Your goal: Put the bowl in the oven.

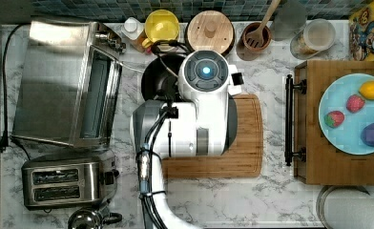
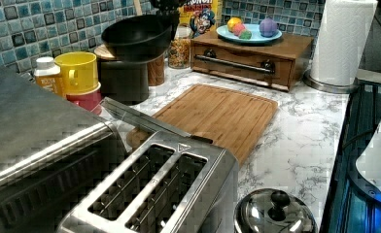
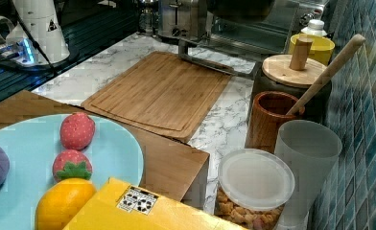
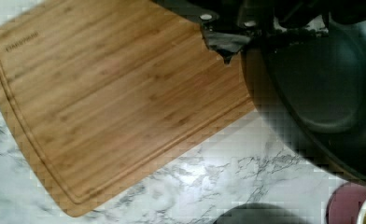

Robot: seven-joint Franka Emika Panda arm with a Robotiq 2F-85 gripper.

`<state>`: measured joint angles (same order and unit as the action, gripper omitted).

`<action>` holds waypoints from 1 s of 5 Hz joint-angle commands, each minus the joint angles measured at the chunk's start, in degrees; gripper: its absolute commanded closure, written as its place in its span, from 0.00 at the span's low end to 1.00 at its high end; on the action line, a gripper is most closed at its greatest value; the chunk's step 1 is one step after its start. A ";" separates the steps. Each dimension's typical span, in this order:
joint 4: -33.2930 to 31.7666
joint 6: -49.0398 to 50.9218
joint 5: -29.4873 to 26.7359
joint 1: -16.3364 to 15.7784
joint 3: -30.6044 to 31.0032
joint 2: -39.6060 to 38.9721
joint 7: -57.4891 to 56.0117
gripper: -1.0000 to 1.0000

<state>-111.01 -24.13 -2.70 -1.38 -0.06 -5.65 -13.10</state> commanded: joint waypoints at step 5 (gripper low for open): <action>6.71 -7.94 8.80 -9.02 12.32 -9.67 3.44 1.00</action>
<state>-113.25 -31.31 5.59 -7.18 10.77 -16.10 -13.20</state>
